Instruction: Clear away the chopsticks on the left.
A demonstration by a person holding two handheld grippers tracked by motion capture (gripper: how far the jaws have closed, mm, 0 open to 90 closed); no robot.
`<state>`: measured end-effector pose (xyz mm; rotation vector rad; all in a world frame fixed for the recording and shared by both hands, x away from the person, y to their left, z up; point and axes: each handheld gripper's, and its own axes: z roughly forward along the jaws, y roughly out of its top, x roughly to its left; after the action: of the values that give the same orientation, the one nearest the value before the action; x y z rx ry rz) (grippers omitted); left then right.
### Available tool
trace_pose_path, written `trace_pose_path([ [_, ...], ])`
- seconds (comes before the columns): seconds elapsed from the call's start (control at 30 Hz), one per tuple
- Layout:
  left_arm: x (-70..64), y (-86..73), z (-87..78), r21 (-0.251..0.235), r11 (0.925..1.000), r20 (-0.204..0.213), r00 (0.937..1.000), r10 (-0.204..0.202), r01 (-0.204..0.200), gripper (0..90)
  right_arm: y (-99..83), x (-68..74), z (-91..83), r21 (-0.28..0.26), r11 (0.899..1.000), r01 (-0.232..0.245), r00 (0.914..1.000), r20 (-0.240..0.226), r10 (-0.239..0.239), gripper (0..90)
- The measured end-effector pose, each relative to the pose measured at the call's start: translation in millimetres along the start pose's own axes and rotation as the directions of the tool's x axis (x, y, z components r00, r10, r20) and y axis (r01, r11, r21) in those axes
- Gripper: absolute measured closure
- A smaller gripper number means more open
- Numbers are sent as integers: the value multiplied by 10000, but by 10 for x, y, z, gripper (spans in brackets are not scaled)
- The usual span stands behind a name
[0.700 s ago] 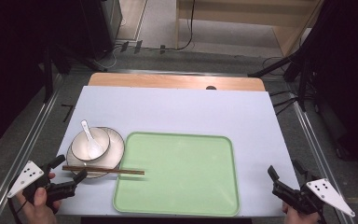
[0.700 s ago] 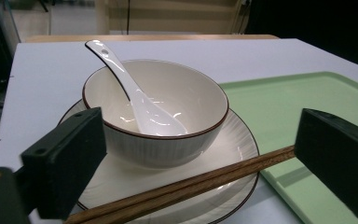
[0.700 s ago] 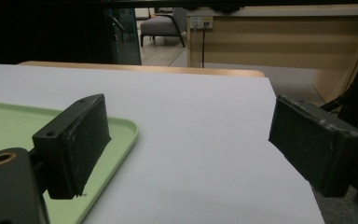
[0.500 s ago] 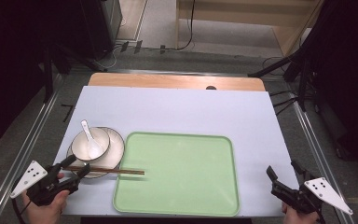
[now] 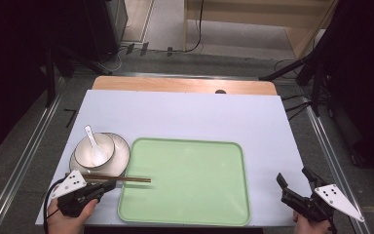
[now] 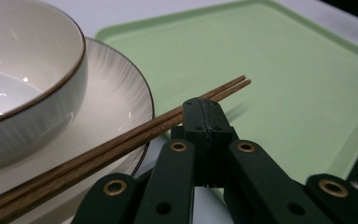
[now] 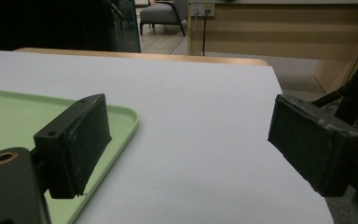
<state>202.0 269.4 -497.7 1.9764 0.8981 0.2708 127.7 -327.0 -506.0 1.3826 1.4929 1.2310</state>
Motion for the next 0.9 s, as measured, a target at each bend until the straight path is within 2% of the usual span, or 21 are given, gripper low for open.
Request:
trace_pose_path([
  [0.17, 21, 20, 130, 283, 9996, -380, 9993, -74, 85, 900, -7, -7, 8, 23, 10000, -88, 10000, -39, 88, 128],
  [0.4, 90, 129, 225, 390, 9986, -585, 9977, -339, 363, 900, -18, -16, 20, 126, 9998, -166, 9998, -50, 167, 128],
  [0.77, 143, 220, 368, 532, 9977, -1014, 9942, -357, 413, 900, -30, -19, 35, 234, 9994, -259, 9996, -100, 261, 128],
  [0.9, 144, 250, 416, 581, 9972, -1288, 9909, -385, 463, 900, -31, -16, 41, 256, 9994, -225, 9997, -113, 228, 128],
])
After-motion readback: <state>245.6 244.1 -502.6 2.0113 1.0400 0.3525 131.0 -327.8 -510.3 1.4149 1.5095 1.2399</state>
